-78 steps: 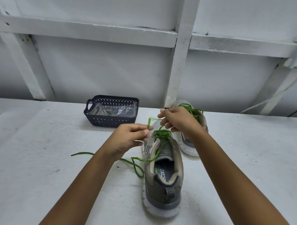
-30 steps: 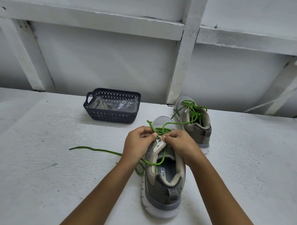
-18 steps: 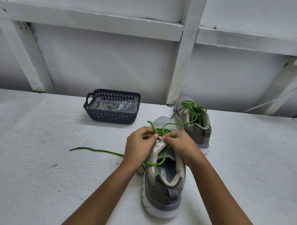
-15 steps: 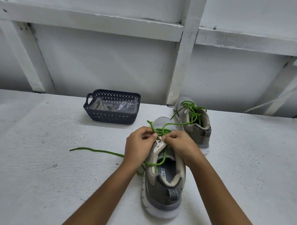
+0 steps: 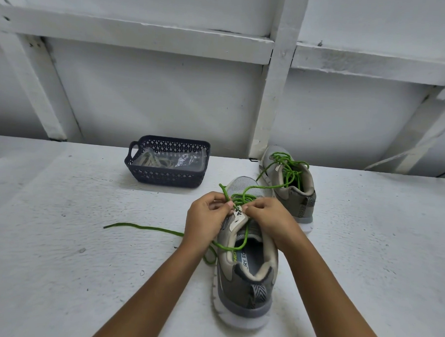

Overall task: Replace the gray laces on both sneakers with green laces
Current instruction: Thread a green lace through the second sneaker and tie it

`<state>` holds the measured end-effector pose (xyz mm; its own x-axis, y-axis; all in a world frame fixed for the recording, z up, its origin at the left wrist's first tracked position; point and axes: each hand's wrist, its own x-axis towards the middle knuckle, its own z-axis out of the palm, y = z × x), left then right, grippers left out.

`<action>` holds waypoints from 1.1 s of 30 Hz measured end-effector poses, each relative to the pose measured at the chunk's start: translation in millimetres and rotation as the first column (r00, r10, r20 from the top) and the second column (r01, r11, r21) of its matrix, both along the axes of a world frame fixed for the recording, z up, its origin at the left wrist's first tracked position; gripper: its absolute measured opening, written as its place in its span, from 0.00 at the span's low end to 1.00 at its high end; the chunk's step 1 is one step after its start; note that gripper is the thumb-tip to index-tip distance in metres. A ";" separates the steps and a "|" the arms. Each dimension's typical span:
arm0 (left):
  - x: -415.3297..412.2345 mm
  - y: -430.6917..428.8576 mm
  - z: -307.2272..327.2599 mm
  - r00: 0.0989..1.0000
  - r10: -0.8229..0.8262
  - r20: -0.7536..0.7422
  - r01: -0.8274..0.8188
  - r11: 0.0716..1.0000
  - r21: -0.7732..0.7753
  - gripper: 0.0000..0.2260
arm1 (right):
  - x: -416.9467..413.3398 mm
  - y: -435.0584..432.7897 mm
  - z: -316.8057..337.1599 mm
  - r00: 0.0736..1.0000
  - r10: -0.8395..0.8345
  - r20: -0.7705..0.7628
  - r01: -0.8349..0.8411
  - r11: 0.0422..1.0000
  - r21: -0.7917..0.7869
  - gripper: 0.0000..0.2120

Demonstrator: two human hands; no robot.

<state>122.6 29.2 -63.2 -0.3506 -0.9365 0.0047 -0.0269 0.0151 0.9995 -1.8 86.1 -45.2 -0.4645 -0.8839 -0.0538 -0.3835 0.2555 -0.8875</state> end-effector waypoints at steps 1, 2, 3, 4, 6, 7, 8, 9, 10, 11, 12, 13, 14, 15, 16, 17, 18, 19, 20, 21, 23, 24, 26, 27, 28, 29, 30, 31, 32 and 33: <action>-0.1 -0.2 -0.3 1.000 -0.001 0.025 0.001 1.000 -0.021 0.08 | 0.0 -0.1 0.2 1.000 0.002 -0.001 -0.002 1.000 -0.001 0.07; 0.0 -0.2 -0.3 0.999 -0.001 0.050 0.003 0.999 -0.041 0.07 | 0.0 0.0 0.4 1.000 0.003 0.000 -0.003 1.000 -0.003 0.07; 0.1 -0.1 -0.4 0.997 0.000 0.072 0.005 0.998 -0.062 0.06 | 0.1 0.1 0.8 1.000 0.003 0.002 -0.003 1.000 -0.003 0.07; 0.1 0.0 -0.5 0.996 0.001 0.092 0.006 0.997 -0.083 0.05 | -0.1 0.1 0.7 1.000 0.002 0.004 -0.002 1.000 -0.002 0.07; 0.1 0.5 -0.7 0.991 0.006 0.134 0.012 0.991 -0.133 0.03 | -0.6 0.1 0.2 1.000 0.001 0.007 -0.002 1.000 0.006 0.07; 0.0 0.3 -0.9 0.987 0.012 0.158 0.014 0.987 -0.162 0.03 | -0.3 0.0 0.5 1.000 0.001 0.011 -0.001 1.000 0.011 0.07; -0.2 0.3 -0.9 0.984 0.018 0.179 0.016 0.982 -0.190 0.02 | -0.2 0.3 0.8 1.000 0.001 0.015 -0.001 1.000 0.014 0.07; -0.5 0.3 -0.8 0.980 0.027 0.199 0.017 0.976 -0.218 0.02 | -0.1 0.4 1.0 1.000 0.000 0.018 0.000 1.000 0.017 0.07; -0.8 0.5 -0.8 0.976 0.034 0.215 0.019 0.970 -0.241 0.03 | -0.2 0.8 0.9 1.000 0.000 0.018 -0.001 1.000 0.017 0.07; -0.8 0.7 -0.6 0.972 0.040 0.230 0.023 0.965 -0.262 0.03 | 0.1 1.1 1.2 1.000 -0.001 0.018 0.000 1.000 0.016 0.07; -0.6 1.4 -0.1 0.969 0.042 0.242 0.027 0.960 -0.278 0.04 | 0.2 1.5 1.3 1.000 -0.002 0.018 0.002 1.000 0.012 0.07; -0.1 2.0 0.3 0.967 0.044 0.252 0.032 0.957 -0.288 0.04 | 0.4 1.8 1.5 1.000 -0.005 0.019 0.004 1.000 0.010 0.07; 0.3 2.5 0.8 0.965 0.043 0.258 0.035 0.956 -0.291 0.03 | 0.4 1.9 1.4 1.000 -0.008 0.018 0.007 1.000 0.012 0.07; 0.9 2.1 1.1 0.964 0.037 0.265 0.042 0.957 -0.286 0.03 | 0.6 1.8 1.8 1.000 -0.010 0.017 0.010 1.000 0.015 0.07; 1.5 1.9 2.0 0.962 0.029 0.272 0.049 0.960 -0.276 0.03 | 0.2 1.4 1.5 1.000 -0.008 0.006 0.008 1.000 0.019 0.08; 2.3 1.5 3.5 0.958 0.020 0.287 0.060 0.962 -0.266 0.04 | -0.2 0.9 1.5 1.000 -0.002 -0.014 0.002 1.000 0.024 0.08; 3.0 1.6 5.6 0.954 0.007 0.301 0.074 0.964 -0.257 0.04 | -0.5 0.4 1.7 0.999 0.010 -0.045 -0.009 0.999 0.031 0.08; 3.7 1.4 6.8 0.945 -0.008 0.326 0.095 0.963 -0.253 0.04 | 0.0 -0.1 2.3 0.997 0.026 -0.079 -0.023 0.999 0.041 0.08; 5.2 2.3 9.0 0.934 -0.025 0.356 0.125 0.958 -0.259 0.05 | -0.3 -0.4 2.5 0.992 0.048 -0.117 -0.042 0.998 0.053 0.08; 7.4 3.8 10.5 0.922 -0.043 0.384 0.157 0.950 -0.269 0.10 | -0.5 -0.6 2.6 0.986 0.074 -0.151 -0.066 0.996 0.059 0.08; 11.1 8.1 10.9 0.908 -0.098 0.407 0.226 0.933 -0.279 0.16 | -1.5 -0.6 2.8 0.975 0.117 -0.187 -0.110 0.993 0.049 0.13; 12.2 11.4 11.7 0.904 -0.145 0.402 0.268 0.924 -0.272 0.15 | -1.5 -0.1 2.6 0.974 0.127 -0.186 -0.121 0.992 0.044 0.13; 12.4 17.1 9.6 0.878 -0.211 0.429 0.338 0.909 -0.244 0.08 | -1.5 0.1 2.6 0.975 0.124 -0.183 -0.120 0.992 0.031 0.08; 11.6 19.9 8.0 0.862 -0.216 0.459 0.353 0.905 -0.238 0.11 | -1.2 -0.3 2.3 0.973 0.115 -0.201 -0.113 0.993 0.023 0.07; 10.6 22.6 6.8 0.854 -0.203 0.478 0.348 0.907 -0.237 0.17 | -0.1 -0.7 2.7 0.966 0.108 -0.237 -0.106 0.994 0.019 0.07; 8.8 23.6 4.7 0.860 -0.171 0.480 0.318 0.916 -0.243 0.20 | 0.3 -1.5 1.8 0.957 0.104 -0.272 -0.103 0.995 0.016 0.07; 8.4 25.7 5.4 0.870 -0.142 0.472 0.289 0.923 -0.255 0.21 | 1.3 -1.7 1.5 0.945 0.103 -0.310 -0.101 0.995 0.022 0.09; 8.0 27.4 5.9 0.879 -0.123 0.461 0.269 0.925 -0.268 0.20 | 1.8 -1.2 1.9 0.933 0.105 -0.346 -0.102 0.994 0.027 0.10; 7.2 28.8 6.6 0.883 -0.110 0.457 0.258 0.926 -0.276 0.19 | 2.9 1.4 5.0 0.920 0.110 -0.376 -0.101 0.994 0.042 0.09; 6.6 29.4 5.6 0.886 -0.101 0.452 0.249 0.927 -0.281 0.18 | 4.2 4.9 8.8 0.909 0.115 -0.400 -0.105 0.993 0.047 0.07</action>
